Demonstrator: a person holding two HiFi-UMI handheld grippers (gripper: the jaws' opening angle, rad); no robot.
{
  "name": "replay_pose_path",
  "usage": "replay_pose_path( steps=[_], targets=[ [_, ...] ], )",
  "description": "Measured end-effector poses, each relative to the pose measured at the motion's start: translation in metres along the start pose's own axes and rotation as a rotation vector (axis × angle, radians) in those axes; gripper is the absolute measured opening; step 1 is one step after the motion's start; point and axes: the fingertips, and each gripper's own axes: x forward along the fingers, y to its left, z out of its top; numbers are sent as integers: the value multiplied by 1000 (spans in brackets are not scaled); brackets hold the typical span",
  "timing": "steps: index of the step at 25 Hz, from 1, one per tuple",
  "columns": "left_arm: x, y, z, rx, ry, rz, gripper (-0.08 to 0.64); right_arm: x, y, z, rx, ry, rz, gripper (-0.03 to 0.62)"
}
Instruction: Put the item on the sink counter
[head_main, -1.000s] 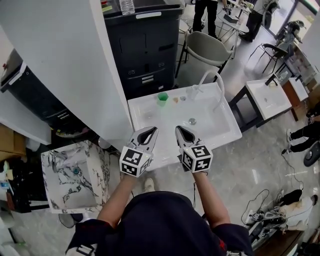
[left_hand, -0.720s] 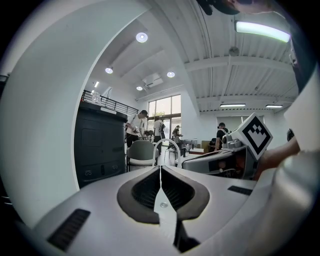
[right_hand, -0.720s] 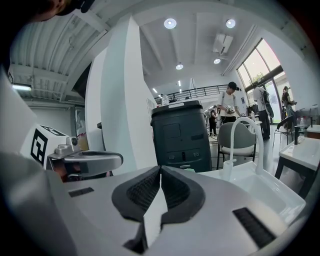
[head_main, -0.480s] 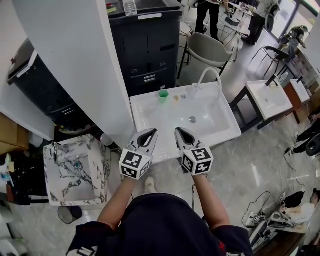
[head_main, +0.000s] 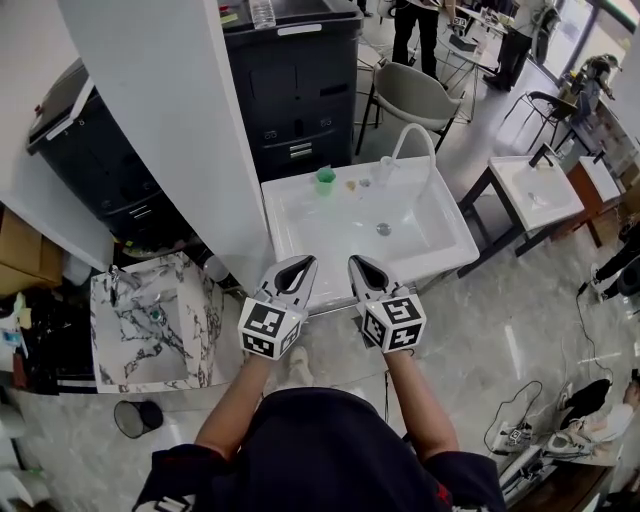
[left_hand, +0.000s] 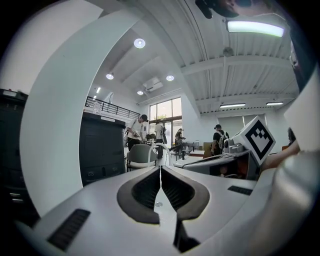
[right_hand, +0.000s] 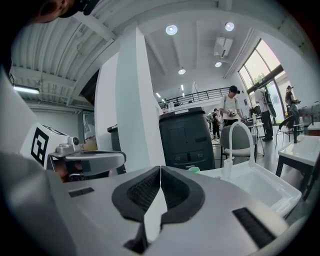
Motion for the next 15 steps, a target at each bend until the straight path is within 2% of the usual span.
replay_pose_path(
  steps=[15],
  targets=[
    [-22, -34, 0, -1, -16, 14, 20, -41, 12, -5, -22, -15, 21, 34]
  ],
)
